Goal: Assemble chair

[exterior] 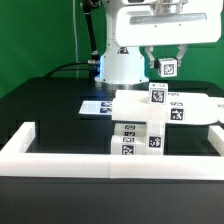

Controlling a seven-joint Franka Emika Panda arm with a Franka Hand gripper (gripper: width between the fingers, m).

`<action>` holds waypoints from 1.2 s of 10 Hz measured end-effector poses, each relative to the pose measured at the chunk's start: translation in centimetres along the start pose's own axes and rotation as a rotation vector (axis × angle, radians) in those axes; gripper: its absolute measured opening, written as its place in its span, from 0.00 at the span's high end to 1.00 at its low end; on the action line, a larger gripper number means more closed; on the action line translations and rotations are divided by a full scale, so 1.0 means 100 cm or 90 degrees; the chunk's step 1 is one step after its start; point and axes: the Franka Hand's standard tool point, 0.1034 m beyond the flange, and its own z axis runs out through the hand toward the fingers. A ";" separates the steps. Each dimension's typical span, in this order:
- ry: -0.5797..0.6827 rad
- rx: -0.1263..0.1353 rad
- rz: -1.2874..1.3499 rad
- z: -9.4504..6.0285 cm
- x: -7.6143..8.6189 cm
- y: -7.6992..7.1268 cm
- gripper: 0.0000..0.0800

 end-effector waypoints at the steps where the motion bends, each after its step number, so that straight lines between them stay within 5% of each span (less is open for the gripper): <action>1: 0.002 -0.003 -0.006 0.000 0.005 0.004 0.64; 12: 0.000 -0.013 -0.047 0.007 0.020 0.010 0.64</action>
Offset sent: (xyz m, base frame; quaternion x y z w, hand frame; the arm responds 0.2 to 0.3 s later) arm 0.0161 -0.0008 -0.0034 0.0206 0.0060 -0.0298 0.9993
